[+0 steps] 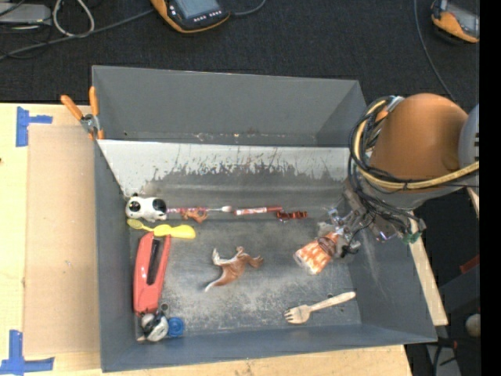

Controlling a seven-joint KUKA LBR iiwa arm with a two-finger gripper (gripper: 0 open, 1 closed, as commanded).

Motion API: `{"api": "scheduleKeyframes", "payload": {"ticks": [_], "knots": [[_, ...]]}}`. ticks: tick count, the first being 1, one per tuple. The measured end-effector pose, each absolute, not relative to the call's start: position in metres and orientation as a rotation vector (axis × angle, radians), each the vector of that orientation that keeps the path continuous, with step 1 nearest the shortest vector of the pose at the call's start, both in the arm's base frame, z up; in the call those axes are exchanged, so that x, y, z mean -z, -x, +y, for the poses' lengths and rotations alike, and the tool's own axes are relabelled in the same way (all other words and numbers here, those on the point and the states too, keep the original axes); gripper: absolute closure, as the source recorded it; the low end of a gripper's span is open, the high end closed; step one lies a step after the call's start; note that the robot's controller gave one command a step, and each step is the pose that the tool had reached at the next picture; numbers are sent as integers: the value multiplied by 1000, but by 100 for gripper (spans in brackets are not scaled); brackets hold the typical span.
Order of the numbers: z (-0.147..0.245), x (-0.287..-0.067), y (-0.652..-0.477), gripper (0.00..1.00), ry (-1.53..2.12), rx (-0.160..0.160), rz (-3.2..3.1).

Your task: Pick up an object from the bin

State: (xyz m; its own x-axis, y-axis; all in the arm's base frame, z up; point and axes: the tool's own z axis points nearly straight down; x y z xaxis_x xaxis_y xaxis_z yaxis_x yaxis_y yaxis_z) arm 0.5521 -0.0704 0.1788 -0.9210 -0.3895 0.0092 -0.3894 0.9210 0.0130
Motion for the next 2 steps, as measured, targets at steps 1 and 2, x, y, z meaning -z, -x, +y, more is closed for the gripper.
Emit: {"api": "scheduleKeyframes", "payload": {"ticks": [1, 2], "knots": [[-69, -208, -551, 100, -619, 23, -3059], [-69, -239, -553, 100, -620, 18, -3070]]}}
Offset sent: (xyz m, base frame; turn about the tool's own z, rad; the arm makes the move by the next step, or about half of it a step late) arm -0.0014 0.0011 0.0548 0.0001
